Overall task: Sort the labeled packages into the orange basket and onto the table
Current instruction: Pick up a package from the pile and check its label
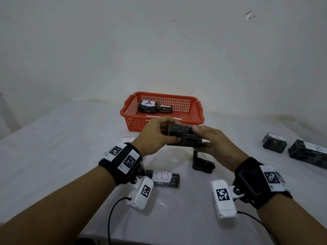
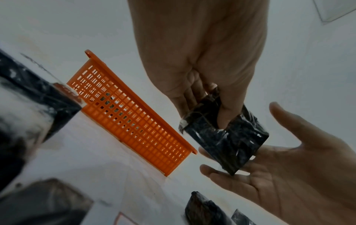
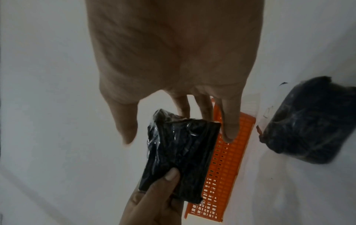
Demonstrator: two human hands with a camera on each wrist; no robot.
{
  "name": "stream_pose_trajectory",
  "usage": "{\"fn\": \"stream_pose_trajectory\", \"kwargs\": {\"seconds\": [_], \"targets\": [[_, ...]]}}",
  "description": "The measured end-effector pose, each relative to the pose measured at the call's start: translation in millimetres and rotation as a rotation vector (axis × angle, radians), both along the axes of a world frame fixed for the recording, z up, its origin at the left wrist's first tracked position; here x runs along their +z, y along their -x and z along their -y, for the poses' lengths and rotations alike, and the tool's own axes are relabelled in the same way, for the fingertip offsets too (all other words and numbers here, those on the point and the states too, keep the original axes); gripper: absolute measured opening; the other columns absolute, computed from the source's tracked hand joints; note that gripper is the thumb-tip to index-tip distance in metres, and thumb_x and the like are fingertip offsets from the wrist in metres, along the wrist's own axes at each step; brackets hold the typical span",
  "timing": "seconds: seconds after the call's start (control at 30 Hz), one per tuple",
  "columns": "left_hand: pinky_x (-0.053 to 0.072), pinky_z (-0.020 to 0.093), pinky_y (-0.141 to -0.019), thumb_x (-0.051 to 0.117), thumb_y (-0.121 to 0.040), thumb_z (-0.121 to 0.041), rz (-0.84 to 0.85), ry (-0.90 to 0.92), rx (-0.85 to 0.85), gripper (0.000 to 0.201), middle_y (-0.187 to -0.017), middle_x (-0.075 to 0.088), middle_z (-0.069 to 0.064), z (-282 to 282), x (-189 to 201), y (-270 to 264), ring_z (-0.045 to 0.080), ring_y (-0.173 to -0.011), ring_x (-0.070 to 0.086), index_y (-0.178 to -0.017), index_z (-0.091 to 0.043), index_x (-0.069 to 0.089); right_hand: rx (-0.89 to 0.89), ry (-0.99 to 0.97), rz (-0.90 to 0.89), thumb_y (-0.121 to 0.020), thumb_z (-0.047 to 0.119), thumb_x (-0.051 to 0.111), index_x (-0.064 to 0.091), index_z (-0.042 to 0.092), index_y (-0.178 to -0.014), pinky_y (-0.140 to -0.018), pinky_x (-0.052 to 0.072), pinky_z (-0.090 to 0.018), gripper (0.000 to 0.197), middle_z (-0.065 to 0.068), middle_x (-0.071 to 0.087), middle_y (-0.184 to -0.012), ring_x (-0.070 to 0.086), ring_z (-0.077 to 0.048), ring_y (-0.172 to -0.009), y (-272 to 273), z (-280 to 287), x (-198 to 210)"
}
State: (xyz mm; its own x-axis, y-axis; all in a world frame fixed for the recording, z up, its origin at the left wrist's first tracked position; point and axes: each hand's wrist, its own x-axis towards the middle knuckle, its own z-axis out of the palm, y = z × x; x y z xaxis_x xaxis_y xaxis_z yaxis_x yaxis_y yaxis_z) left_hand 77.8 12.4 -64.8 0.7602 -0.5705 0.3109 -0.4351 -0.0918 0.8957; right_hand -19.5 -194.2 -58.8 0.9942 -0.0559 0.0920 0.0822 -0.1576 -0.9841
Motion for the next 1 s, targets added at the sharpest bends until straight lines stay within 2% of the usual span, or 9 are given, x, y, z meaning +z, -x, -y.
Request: {"fn": "stream_pose_trajectory", "kwargs": {"seconds": [0.07, 0.13, 0.23, 0.33, 0.43, 0.5, 0.63, 0.77, 1.0], "targets": [[0.06, 0.043, -0.098, 0.083, -0.08, 0.002, 0.03, 0.01, -0.005, 0.038, -0.109, 0.078, 0.0, 0, 1, 2, 0.016, -0.104, 0.074, -0.112, -0.012, 0.068, -0.004, -0.04, -0.035, -0.086, 0.051, 0.069, 0.074, 0.015, -0.123, -0.107, 0.056, -0.044, 0.053, -0.011, 0.075, -0.122, 0.072, -0.028, -0.116, -1, 1, 0], [0.058, 0.043, -0.101, 0.086, -0.079, -0.006, 0.058, 0.001, -0.021, 0.041, -0.111, 0.077, 0.0, -1, 2, 4, 0.017, -0.105, 0.073, -0.115, -0.013, 0.067, -0.004, -0.094, -0.021, -0.084, 0.038, 0.074, 0.074, 0.01, -0.123, -0.109, 0.054, -0.044, 0.048, -0.011, 0.077, -0.12, 0.072, -0.029, -0.118, -3, 2, -1], [0.054, 0.044, -0.106, 0.088, -0.078, -0.038, 0.009, -0.065, -0.051, 0.056, -0.122, 0.073, -0.007, 0, 4, 8, 0.013, -0.114, 0.069, -0.127, -0.026, 0.062, -0.013, -0.123, 0.049, -0.088, 0.024, 0.074, 0.072, 0.005, -0.125, -0.109, 0.053, -0.041, 0.042, -0.011, 0.077, -0.121, 0.072, -0.026, -0.119, -2, 3, -1], [0.053, 0.046, -0.107, 0.07, -0.083, -0.061, -0.126, -0.058, -0.095, 0.055, -0.124, 0.072, 0.0, 0, 6, 12, 0.018, -0.118, 0.068, -0.127, -0.028, 0.064, -0.053, -0.069, 0.124, -0.088, 0.02, 0.077, 0.074, 0.011, -0.122, -0.11, 0.053, -0.043, 0.035, -0.008, 0.078, -0.12, 0.071, -0.024, -0.119, -2, 7, -1], [0.054, 0.055, -0.103, 0.074, -0.086, -0.046, -0.09, 0.004, -0.069, 0.042, -0.113, 0.074, 0.011, 0, 7, 12, 0.03, -0.11, 0.07, -0.118, -0.019, 0.071, -0.053, -0.032, 0.134, -0.075, 0.031, 0.091, 0.075, 0.013, -0.118, -0.111, 0.052, -0.046, 0.049, -0.01, 0.076, -0.12, 0.071, -0.027, -0.119, -3, 12, -3], [0.054, 0.056, -0.102, 0.075, -0.086, -0.038, -0.07, 0.028, -0.054, 0.036, -0.11, 0.074, 0.012, 1, 6, 10, 0.033, -0.108, 0.069, -0.116, -0.017, 0.073, -0.04, -0.054, 0.131, -0.075, 0.032, 0.091, 0.075, 0.014, -0.118, -0.108, 0.053, -0.041, 0.05, -0.011, 0.075, -0.122, 0.07, -0.028, -0.119, -4, 13, -3], [0.053, 0.05, -0.107, 0.081, -0.079, -0.042, -0.094, 0.018, -0.06, 0.055, -0.121, 0.074, 0.002, 1, 2, 6, 0.02, -0.114, 0.07, -0.127, -0.02, 0.068, -0.067, -0.03, 0.173, -0.077, 0.032, 0.085, 0.074, 0.01, -0.118, -0.104, 0.057, -0.036, 0.048, -0.012, 0.077, -0.118, 0.073, -0.028, -0.113, -1, 12, 0], [0.051, 0.047, -0.11, 0.084, -0.074, -0.044, -0.133, 0.025, -0.067, 0.068, -0.128, 0.072, -0.001, 0, -2, 5, 0.016, -0.121, 0.068, -0.135, -0.022, 0.063, -0.064, 0.031, 0.207, -0.074, 0.028, 0.082, 0.073, 0.007, -0.118, -0.102, 0.058, -0.034, 0.05, -0.009, 0.079, -0.115, 0.076, -0.023, -0.106, 1, 12, 2], [0.054, 0.04, -0.108, 0.087, -0.081, -0.016, -0.12, 0.034, -0.042, 0.063, -0.126, 0.074, -0.001, -1, -1, 6, 0.011, -0.118, 0.07, -0.138, -0.017, 0.06, -0.023, 0.039, 0.138, -0.065, 0.029, 0.087, 0.066, 0.017, -0.128, -0.101, 0.057, -0.032, 0.067, -0.004, 0.076, -0.122, 0.073, -0.021, -0.115, -1, 12, 1]]}}
